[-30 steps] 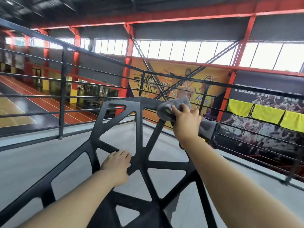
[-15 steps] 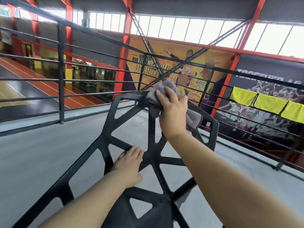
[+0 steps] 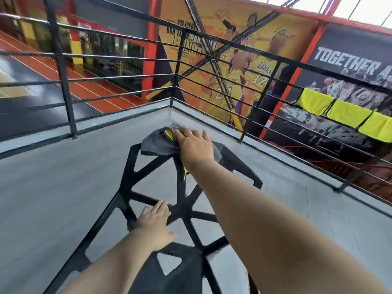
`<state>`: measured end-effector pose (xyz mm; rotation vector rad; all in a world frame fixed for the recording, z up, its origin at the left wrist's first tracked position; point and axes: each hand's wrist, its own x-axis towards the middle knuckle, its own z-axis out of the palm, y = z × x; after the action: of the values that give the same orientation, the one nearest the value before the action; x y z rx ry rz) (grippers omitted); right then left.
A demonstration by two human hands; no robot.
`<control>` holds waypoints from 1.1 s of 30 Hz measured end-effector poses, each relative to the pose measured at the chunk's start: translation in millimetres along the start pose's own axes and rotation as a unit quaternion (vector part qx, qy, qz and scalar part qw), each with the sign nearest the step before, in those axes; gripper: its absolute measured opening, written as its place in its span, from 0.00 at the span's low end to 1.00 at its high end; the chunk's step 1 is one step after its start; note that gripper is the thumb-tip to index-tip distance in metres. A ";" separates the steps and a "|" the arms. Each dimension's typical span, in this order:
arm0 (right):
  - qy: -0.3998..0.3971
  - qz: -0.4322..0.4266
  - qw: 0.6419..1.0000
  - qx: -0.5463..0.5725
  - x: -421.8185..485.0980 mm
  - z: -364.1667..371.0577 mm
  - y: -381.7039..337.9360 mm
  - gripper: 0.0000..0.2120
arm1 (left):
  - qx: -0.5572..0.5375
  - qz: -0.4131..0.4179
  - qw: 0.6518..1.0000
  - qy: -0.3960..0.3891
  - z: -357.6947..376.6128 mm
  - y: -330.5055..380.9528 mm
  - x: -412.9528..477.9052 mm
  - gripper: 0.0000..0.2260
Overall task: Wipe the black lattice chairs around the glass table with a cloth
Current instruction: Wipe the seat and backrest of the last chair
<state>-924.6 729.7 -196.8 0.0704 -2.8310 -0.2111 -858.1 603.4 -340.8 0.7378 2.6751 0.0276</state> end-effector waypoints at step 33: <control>-0.216 0.009 0.975 0.047 39.6 -8.4 130.4 0.25 | 0.034 -0.077 0.986 0.144 -169.9 56.0 78.4 0.41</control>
<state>-963.2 854.6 -157.4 0.0191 -3.2733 -0.0971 -952.6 703.9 -202.5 0.5827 3.0156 0.0025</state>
